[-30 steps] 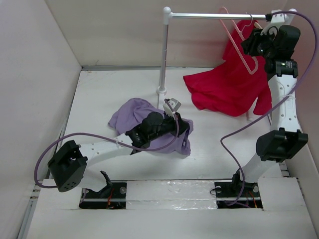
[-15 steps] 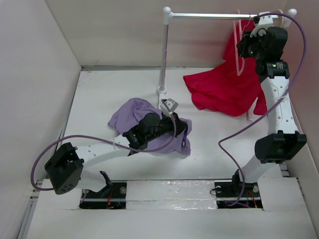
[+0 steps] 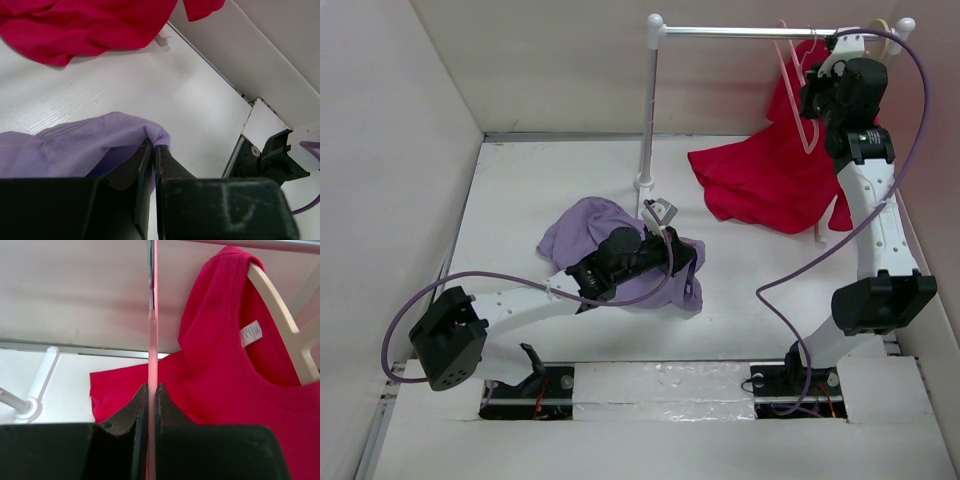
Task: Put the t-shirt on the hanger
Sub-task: Pick up the hanger from the clothesline, then place the T-shirt on the hanger.
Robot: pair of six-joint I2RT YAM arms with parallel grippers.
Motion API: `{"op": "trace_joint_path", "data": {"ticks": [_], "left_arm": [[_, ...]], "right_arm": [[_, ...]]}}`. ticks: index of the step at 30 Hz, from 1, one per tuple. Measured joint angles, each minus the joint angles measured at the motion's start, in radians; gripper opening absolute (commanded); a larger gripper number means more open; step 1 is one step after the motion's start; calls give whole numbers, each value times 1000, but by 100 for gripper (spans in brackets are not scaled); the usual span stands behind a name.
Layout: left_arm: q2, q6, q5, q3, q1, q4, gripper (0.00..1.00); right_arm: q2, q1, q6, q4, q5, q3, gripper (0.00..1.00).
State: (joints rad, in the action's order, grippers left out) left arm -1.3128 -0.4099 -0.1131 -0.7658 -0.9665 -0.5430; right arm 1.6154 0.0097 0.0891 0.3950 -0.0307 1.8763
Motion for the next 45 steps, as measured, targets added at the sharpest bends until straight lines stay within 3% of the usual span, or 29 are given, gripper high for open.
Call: {"op": "trace_joint_path", "data": {"ticks": [12,19,26,33,38,45], "left_arm": [[2,0,-3,0,28,1,0],[43,1,5,0,74,5,0],[64,4,37,-13,94,43,0],[35,8,95,-104,152,66,0],[-23,2,121,-186,221,69,0],[-126,-25,94,-287,322,92,0]], "right_arm": [[-172,-2,-72,-91,9,-119,0],[-329,12,-192,-198,-6,-438,0],[-592,182,-266,-233,-24,-727,0],[-1021,399,-385,-170,-40,-1019,0],[-1249,497,-455,-48,-35,-1069,0],[-1309,542,-502,70,-76,-1102,0]]}}
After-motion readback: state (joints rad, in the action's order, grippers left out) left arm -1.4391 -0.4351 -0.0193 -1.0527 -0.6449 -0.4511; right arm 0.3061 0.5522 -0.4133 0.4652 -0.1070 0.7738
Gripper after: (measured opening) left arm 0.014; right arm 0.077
